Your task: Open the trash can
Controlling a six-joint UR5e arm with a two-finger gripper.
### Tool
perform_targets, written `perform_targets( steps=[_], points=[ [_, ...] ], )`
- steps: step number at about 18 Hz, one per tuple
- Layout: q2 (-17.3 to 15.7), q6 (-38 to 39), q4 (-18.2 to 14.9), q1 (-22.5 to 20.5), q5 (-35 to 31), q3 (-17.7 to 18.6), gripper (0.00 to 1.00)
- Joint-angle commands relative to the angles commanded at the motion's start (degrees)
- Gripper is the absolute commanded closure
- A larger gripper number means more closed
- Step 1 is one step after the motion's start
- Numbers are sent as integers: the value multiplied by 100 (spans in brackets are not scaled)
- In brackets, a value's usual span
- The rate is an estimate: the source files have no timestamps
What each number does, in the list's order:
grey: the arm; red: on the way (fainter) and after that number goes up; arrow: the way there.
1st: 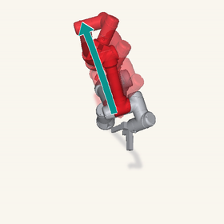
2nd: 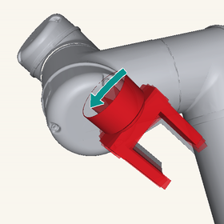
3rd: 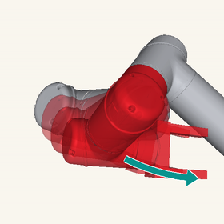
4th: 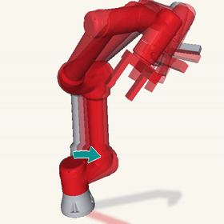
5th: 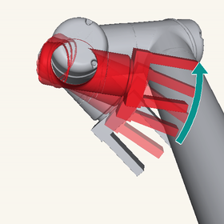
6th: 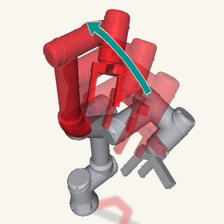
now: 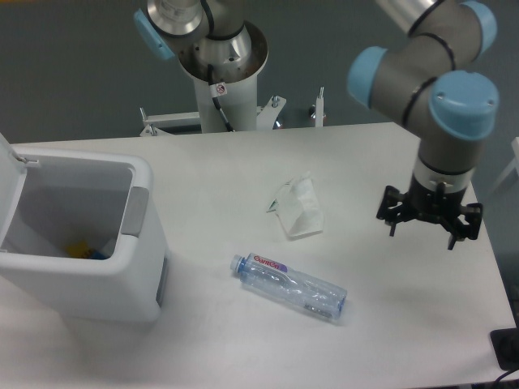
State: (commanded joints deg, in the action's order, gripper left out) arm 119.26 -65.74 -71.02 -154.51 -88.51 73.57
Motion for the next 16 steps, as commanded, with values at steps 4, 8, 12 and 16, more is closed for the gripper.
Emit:
perform_targets(
  steps=[4, 8, 12, 16],
  points=[
    [71, -201, 9, -44, -9, -44, 0],
    [88, -580, 26, -26, -9, 26, 0],
    [71, -598, 141, 35, -307, 237, 0],
    [71, -580, 150, 62, -334, 263, 0]
  ],
)
